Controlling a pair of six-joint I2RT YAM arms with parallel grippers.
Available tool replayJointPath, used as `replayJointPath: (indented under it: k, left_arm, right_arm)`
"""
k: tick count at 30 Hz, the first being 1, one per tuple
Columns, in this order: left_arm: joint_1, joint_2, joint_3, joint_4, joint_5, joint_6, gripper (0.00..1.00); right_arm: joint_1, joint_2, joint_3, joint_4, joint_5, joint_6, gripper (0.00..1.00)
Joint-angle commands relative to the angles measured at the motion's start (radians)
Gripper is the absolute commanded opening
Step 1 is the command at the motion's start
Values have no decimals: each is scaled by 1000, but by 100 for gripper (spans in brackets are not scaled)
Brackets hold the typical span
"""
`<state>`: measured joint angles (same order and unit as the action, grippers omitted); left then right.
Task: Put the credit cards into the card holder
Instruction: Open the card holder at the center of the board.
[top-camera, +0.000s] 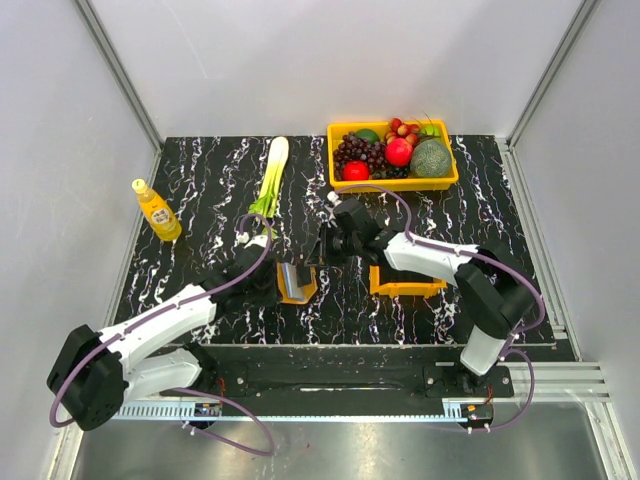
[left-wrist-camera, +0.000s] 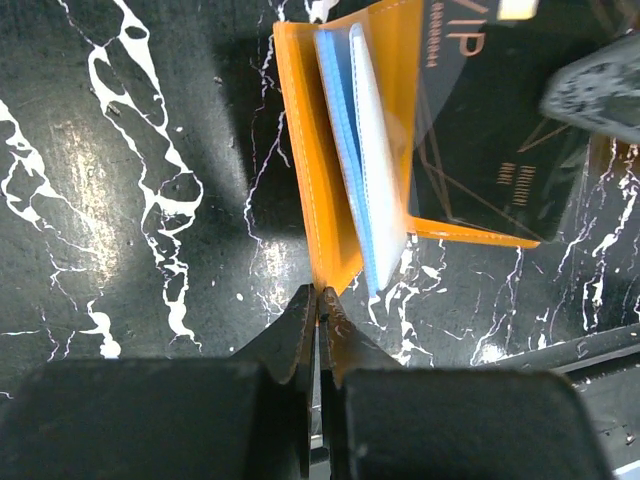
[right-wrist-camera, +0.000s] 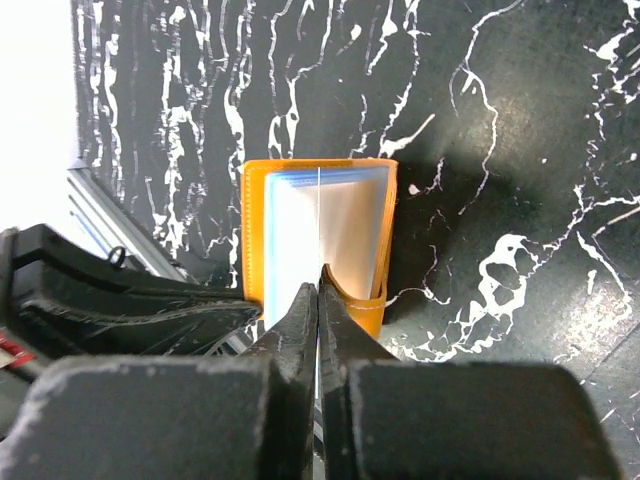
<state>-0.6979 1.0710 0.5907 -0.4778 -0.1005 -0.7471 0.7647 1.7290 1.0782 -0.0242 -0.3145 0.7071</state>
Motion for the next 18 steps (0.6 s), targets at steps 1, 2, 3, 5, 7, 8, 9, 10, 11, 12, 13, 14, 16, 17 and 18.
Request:
replayJointPath:
  k: [1,2,3,5,7,8,9,10,11,12,13,14,16,17,18]
  left_arm:
    - [3,-40,57,21,18,28,0]
    - [3,-48,61,19,21,35,0]
    - [3,-48,70,10,24,38,0]
    - [3,-43,98,-11,30,51,0]
    - [3,-28,116,-19,44,61,0]
    - [3,-20,118,-21,47,61,0]
    - [3,-13,123,-24,50,64,0]
    - [3,-6,129,-27,50,66,0]
    - [3,-5,127,-25,51,66,0]
    - [1,-8,123,-25,50,65,0]
    - [3,-9,121,-25,45,66,0]
    - [1,-11,118,-27,39,66,0]
    - [3,-6,115,-28,33,66,0]
    - [3,-5,112,-27,35,66,0]
    - [1,-3,110,-27,38,66,0]
  right_arm:
    - [22,11,54,-46,72,-38,0]
    - [22,7,48,-54,92,-38,0]
    - [21,3,43,-63,107,-40,0]
    - [22,-9,29,-60,107,-40,0]
    - [21,-28,29,-52,101,-37,0]
    - [22,-40,29,-54,106,-34,0]
    - [22,-58,28,-54,117,-31,0]
    - [22,-78,31,-62,133,-34,0]
    - [22,-100,32,-71,152,-37,0]
    - [22,-118,35,-77,166,-43,0]
    - [22,-129,45,-89,173,-53,0]
    - [22,-137,52,-103,172,-60,0]
    - [22,-132,58,-103,155,-64,0]
    - [22,-125,60,-102,149,-61,0]
    - [22,-117,58,-100,141,-60,0]
